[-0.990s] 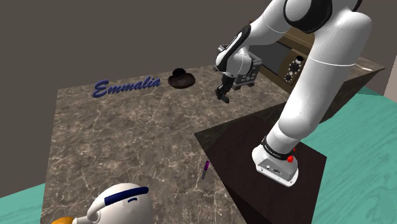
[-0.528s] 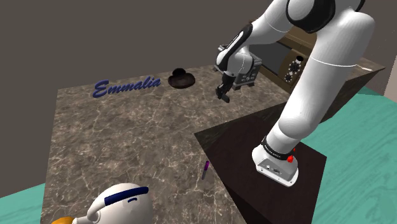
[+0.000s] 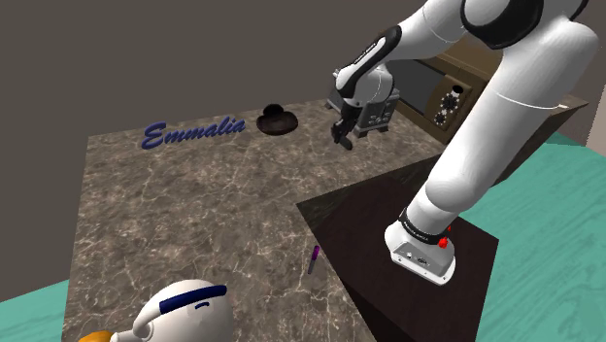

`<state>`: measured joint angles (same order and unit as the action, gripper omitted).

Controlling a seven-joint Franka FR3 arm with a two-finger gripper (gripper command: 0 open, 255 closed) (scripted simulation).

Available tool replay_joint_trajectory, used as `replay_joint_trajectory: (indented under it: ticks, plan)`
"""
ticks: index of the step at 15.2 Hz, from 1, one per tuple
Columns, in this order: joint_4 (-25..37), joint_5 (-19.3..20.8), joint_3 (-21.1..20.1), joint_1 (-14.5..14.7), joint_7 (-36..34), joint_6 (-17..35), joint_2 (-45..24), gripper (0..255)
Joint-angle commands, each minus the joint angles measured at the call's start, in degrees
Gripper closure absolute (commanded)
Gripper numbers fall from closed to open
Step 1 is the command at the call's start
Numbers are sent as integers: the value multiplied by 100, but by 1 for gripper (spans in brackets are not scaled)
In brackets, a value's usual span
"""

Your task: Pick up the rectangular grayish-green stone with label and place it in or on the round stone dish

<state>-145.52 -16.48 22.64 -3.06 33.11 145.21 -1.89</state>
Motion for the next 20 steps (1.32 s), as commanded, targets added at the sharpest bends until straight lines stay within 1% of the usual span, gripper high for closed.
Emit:
replay_joint_trajectory:
  ticks: [1,10,20]
  plan:
    - [0,184,23,-3,-150,-148,178,255]
    - [140,766,14,-78,-647,-849,839,255]
    - [438,1139,-71,-164,-1009,-1666,1422,255]
